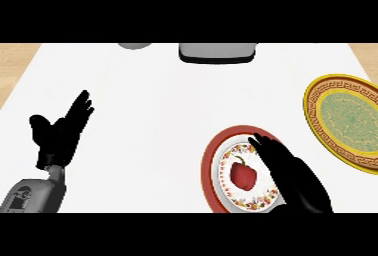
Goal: Pick the bell pepper from the plate and place it in the plate
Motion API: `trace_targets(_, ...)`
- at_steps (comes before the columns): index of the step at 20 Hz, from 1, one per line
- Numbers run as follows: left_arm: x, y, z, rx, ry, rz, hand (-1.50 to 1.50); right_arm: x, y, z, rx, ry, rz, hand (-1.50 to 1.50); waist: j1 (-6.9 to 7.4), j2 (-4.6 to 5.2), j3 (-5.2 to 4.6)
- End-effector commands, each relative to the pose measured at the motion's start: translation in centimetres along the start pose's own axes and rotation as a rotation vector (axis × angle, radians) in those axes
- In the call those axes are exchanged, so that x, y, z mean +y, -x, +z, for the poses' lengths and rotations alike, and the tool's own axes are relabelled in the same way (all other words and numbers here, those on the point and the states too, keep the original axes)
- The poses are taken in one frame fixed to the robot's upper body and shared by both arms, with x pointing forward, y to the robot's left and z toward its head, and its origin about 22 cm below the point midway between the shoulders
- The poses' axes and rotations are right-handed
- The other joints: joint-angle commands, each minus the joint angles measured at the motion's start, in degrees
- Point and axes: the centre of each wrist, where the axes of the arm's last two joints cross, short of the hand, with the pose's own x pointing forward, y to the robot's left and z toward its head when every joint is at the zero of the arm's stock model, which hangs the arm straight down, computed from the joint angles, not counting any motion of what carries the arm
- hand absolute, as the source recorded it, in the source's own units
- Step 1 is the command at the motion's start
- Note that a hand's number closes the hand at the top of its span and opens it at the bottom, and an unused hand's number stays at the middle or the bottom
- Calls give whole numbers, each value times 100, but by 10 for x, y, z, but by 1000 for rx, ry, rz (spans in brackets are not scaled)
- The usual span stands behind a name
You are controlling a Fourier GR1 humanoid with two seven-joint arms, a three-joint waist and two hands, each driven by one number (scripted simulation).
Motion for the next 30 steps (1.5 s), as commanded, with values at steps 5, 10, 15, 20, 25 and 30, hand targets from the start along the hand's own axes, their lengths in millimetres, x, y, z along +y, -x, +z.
trace_targets(5,-11,-16,-2,6,6,3,0,0,2,-13,56,-96,62,-150,-8,-2,3)
trace_targets(10,2,-5,2,2,-11,8,0,16,-19,-36,82,-91,75,-150,1,0,3)
trace_targets(15,-7,-24,-5,5,-6,3,0,22,-7,-32,82,-94,100,-150,-15,-2,3)
trace_targets(20,-9,4,-10,8,-17,1,0,31,-17,-43,98,-138,131,-150,-14,1,2)
trace_targets(25,11,2,-5,1,-18,-10,0,41,-9,-53,39,-259,183,150,-6,3,2)
trace_targets(30,-8,-6,8,-2,-8,7,0,49,-22,-58,-29,-209,161,150,4,-2,4)
